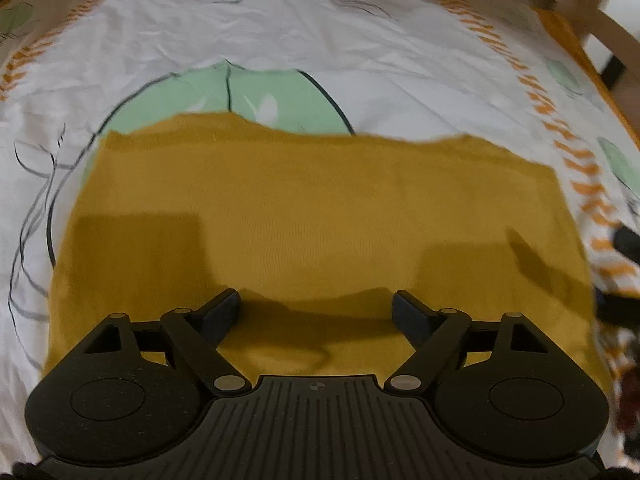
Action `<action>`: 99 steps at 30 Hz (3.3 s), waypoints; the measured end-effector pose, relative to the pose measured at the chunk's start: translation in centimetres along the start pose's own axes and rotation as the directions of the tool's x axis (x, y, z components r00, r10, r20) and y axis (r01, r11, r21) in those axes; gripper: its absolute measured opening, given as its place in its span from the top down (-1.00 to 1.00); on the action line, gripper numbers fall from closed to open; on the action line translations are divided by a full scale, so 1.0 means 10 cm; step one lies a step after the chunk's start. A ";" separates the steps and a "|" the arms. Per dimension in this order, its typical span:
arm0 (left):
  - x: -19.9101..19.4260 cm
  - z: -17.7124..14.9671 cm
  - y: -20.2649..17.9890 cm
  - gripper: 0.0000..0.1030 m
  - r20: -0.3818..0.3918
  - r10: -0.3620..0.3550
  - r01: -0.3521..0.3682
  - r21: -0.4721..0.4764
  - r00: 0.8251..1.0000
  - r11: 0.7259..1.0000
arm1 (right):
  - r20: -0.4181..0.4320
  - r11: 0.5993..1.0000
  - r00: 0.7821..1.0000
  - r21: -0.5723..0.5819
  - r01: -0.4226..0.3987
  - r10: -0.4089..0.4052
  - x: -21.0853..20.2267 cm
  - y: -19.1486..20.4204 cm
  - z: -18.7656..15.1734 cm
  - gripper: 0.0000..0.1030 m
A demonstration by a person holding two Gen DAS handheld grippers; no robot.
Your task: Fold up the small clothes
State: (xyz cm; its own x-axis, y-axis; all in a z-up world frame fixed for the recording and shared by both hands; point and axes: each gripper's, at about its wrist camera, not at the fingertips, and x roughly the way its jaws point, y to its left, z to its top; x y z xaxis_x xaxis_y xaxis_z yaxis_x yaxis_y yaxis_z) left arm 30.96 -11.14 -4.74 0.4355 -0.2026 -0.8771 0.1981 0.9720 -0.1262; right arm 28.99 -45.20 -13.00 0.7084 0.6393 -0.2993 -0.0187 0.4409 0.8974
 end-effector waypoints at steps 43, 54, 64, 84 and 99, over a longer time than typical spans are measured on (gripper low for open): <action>-0.54 -0.38 1.81 -0.59 0.208 0.093 -0.071 -0.111 0.974 0.991 | -0.042 0.985 0.985 -0.049 0.167 -0.169 0.29 0.21 0.03 -1.00; -0.48 -0.42 1.99 -0.59 0.211 0.004 0.026 -0.139 0.978 0.990 | 0.002 0.923 0.929 -0.105 0.369 -0.371 0.30 0.40 0.00 0.38; -0.54 -0.44 1.98 -0.59 0.205 -0.017 0.040 -0.110 0.979 0.993 | 0.066 0.851 0.894 -0.283 0.443 -0.444 0.46 1.16 -0.05 0.52; -0.71 -0.43 2.28 -0.59 0.233 -0.013 0.058 -0.186 0.972 0.981 | -0.077 0.860 0.926 -0.406 0.310 -0.370 2.01 2.13 -0.92 0.55; -0.69 -0.44 2.34 -0.59 0.226 -0.023 0.070 -0.204 0.974 0.976 | -0.118 0.883 0.951 -0.417 0.215 -0.287 2.34 2.22 -1.14 0.34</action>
State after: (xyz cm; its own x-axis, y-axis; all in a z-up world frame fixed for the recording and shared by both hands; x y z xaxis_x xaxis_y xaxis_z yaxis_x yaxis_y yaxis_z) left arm 28.78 13.56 -3.71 0.6177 -0.2462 -0.7469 0.0449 0.9592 -0.2792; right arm 37.09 -13.22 -3.77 0.5956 0.5555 -0.5802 -0.1582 0.7893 0.5933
